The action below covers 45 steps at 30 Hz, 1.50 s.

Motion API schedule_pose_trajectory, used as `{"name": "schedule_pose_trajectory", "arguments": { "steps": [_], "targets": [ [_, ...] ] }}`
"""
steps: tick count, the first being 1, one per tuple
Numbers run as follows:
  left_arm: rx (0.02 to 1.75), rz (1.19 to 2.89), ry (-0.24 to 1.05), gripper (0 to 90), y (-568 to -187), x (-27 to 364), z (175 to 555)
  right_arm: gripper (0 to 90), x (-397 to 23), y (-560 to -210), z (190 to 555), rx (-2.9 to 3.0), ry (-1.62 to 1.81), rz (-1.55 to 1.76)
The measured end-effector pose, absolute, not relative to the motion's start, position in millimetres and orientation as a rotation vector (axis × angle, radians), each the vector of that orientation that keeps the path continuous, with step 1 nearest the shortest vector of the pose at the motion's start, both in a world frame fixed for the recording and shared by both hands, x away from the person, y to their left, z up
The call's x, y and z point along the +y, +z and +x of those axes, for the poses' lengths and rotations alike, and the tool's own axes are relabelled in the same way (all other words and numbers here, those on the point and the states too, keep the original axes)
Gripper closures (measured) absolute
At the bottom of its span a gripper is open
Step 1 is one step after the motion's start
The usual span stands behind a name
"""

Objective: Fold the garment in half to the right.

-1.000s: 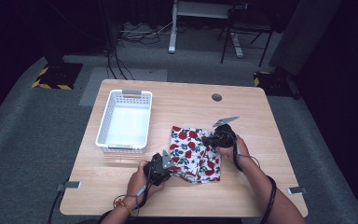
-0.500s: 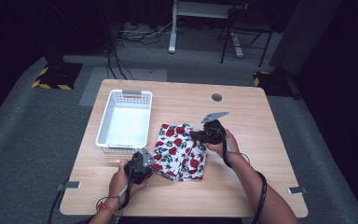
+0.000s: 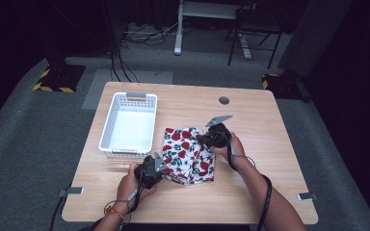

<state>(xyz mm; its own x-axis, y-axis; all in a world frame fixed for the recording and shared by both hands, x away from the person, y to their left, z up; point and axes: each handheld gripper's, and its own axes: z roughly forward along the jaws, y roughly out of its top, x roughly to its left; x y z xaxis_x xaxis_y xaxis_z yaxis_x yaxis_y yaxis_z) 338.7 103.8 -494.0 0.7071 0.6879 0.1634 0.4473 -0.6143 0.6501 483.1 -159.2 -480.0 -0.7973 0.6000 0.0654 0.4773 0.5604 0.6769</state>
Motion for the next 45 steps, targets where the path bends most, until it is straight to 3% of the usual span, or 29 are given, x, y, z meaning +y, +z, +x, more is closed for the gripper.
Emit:
{"name": "schedule_pose_trajectory", "arguments": {
  "steps": [7,37,45],
  "targets": [
    [0.879,2.288,0.584,80.1,-483,109,340,82.5,-155,-465,480,2.584,1.075,0.871],
    [0.892,2.255,0.63,80.3,-474,107,355,82.6,-151,-469,494,2.585,1.07,0.935],
    [0.895,2.192,0.662,80.3,-459,109,359,82.7,-153,-444,494,2.542,1.091,0.907]
  ]
}}
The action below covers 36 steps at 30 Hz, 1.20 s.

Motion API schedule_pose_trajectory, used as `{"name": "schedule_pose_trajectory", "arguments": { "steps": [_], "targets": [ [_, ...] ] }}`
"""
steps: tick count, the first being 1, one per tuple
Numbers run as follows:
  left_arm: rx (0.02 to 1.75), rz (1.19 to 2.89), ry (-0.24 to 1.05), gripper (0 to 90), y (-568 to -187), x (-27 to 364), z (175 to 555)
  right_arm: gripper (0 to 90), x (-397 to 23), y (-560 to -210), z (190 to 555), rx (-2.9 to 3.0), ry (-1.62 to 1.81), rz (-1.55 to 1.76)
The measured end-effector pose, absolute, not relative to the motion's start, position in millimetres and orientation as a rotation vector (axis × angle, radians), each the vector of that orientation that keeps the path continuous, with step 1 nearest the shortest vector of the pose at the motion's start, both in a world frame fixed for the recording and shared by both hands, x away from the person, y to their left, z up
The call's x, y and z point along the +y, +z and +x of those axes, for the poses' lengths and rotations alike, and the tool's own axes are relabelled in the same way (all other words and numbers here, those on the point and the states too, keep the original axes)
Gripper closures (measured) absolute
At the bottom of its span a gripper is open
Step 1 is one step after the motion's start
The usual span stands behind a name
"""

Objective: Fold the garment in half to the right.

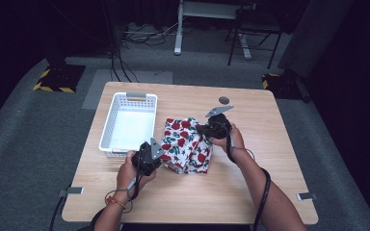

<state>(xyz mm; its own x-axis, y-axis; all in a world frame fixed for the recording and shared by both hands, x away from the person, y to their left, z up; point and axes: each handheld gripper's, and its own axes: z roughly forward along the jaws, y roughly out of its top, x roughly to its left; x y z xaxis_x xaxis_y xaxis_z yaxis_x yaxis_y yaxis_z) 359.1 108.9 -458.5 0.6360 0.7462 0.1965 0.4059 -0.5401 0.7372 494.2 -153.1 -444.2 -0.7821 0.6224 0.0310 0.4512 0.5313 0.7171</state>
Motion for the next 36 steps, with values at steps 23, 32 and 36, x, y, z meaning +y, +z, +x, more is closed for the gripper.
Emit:
{"name": "schedule_pose_trajectory", "arguments": {
  "steps": [23,32,36],
  "targets": [
    [0.931,2.002,0.742,80.6,-416,129,365,82.8,-132,-395,501,2.489,1.101,0.809],
    [0.973,1.916,0.784,80.6,-403,149,361,82.8,-110,-384,501,2.497,1.122,0.762],
    [0.985,1.887,0.797,80.6,-399,158,360,82.8,-100,-377,502,2.496,1.125,0.735]
  ]
}}
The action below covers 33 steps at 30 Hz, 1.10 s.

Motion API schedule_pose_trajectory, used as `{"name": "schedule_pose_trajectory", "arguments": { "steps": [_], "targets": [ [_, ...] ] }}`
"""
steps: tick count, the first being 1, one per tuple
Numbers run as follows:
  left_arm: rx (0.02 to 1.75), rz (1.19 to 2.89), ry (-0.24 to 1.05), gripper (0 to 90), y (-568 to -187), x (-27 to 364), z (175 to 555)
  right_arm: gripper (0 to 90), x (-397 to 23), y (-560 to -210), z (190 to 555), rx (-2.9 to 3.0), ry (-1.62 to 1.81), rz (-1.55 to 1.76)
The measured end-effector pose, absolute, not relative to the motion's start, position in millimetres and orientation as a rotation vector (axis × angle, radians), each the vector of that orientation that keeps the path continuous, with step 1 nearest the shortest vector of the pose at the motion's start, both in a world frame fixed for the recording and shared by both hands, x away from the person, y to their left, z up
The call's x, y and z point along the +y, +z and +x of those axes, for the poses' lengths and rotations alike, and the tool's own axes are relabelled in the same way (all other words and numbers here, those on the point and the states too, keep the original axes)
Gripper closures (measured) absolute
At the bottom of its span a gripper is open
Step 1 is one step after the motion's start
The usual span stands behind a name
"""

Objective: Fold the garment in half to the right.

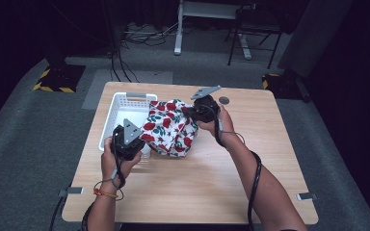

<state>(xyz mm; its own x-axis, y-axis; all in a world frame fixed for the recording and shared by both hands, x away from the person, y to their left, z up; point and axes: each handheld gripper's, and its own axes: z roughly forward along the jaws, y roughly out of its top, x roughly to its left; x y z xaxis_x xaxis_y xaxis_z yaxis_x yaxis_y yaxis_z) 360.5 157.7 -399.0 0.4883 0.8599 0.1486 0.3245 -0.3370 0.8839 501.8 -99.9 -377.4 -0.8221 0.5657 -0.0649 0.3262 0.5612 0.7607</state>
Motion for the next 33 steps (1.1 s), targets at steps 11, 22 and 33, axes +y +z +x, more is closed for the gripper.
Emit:
{"name": "schedule_pose_trajectory", "arguments": {
  "steps": [11,22,33],
  "targets": [
    [1.049,1.842,0.842,80.6,-398,181,358,82.8,-72,-371,506,2.505,1.131,0.694],
    [1.107,1.807,0.894,80.6,-397,201,352,82.8,-42,-362,511,2.509,1.129,0.637],
    [1.171,1.806,0.921,80.7,-405,217,355,82.8,-15,-369,518,2.532,1.113,0.612]
  ]
}}
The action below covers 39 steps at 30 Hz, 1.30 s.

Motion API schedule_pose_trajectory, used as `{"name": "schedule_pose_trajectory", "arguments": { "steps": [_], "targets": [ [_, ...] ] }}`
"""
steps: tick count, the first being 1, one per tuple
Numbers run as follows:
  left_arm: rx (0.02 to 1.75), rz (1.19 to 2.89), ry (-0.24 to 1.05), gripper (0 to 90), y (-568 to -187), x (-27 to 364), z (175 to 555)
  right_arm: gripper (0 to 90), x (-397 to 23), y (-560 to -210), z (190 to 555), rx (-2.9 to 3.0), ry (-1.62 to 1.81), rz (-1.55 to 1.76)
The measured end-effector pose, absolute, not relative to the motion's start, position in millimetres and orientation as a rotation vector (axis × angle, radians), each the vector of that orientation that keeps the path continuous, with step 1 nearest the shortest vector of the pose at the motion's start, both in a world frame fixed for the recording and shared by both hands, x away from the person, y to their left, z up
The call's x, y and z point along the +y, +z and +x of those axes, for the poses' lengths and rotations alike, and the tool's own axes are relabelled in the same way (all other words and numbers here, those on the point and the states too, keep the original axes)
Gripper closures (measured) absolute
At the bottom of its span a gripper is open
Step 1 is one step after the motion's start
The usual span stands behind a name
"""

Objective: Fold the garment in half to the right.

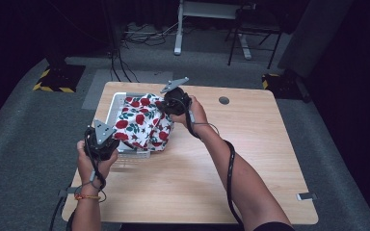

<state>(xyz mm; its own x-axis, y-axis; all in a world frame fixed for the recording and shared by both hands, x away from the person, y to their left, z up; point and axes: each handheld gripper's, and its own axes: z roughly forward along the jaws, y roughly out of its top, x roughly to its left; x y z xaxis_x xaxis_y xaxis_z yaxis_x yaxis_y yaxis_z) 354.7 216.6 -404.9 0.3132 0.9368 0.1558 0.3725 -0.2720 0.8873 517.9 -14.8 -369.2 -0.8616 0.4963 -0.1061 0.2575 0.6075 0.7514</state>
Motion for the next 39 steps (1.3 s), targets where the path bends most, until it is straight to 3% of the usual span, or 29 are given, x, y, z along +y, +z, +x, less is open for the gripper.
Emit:
{"name": "schedule_pose_trajectory", "arguments": {
  "steps": [20,39],
  "targets": [
    [1.266,1.861,1.069,80.6,-424,231,359,82.8,22,-382,535,2.542,1.127,0.585],
    [1.295,1.953,1.041,80.4,-449,229,370,82.7,39,-404,544,2.559,1.121,0.598]
  ]
}}
